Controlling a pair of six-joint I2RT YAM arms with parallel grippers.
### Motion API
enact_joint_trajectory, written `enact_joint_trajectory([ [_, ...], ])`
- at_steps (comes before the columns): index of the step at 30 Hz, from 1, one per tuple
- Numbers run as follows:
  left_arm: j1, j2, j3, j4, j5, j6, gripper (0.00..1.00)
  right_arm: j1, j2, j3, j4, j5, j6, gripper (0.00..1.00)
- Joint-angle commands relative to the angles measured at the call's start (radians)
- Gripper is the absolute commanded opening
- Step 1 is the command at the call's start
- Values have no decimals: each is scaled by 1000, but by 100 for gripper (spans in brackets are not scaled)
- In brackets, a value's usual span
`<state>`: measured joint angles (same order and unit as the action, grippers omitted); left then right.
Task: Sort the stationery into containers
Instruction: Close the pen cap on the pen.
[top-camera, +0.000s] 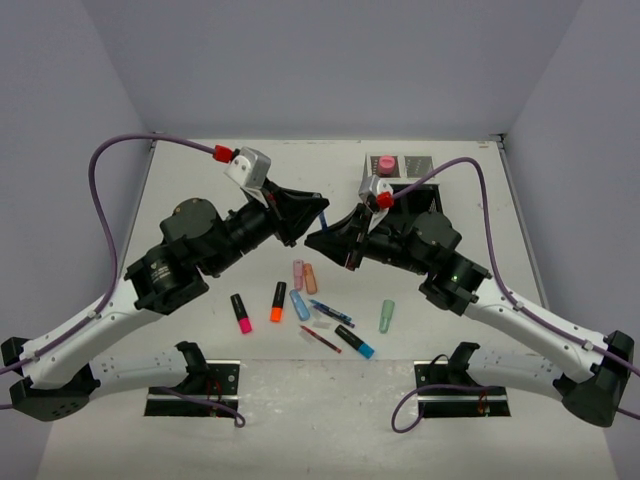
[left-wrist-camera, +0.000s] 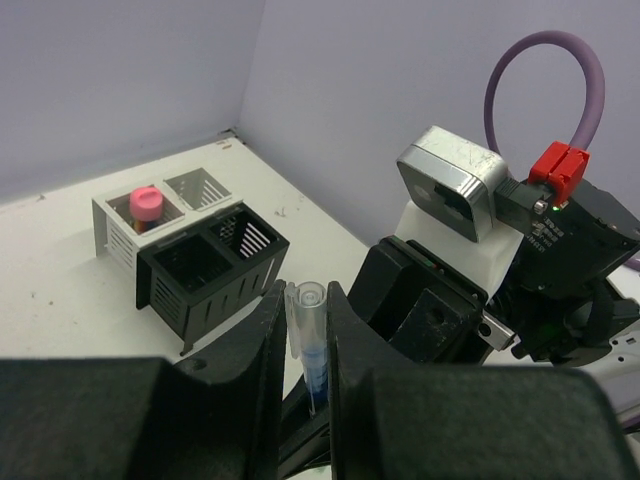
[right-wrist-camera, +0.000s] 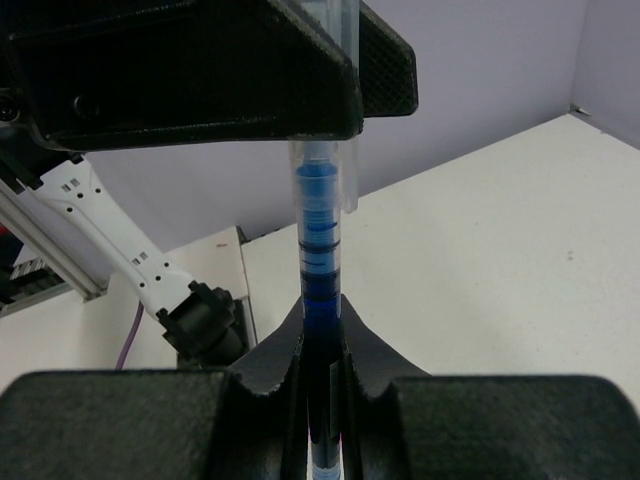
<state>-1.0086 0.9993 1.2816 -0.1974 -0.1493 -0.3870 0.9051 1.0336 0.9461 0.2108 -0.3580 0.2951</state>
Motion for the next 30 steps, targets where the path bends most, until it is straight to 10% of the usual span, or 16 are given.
enact_joint_trajectory([
  [1, 4, -17, -24, 36, 33, 17, 0, 6, -18, 69, 45, -3, 24, 0],
  [19, 2, -78, -317, 155, 68, -165, 0, 3, 214, 541, -84, 122, -45, 0],
  [26, 2, -114, -147, 13, -21, -50, 2, 5, 179, 226, 42, 81, 21, 0],
  [28, 2, -106, -64, -25, -37, -8, 18, 6, 169, 164, 80, 112, 38, 0],
  [30, 2, -107, -16, -48, -65, 17, 56, 2, 174, 115, 89, 160, 45, 0],
])
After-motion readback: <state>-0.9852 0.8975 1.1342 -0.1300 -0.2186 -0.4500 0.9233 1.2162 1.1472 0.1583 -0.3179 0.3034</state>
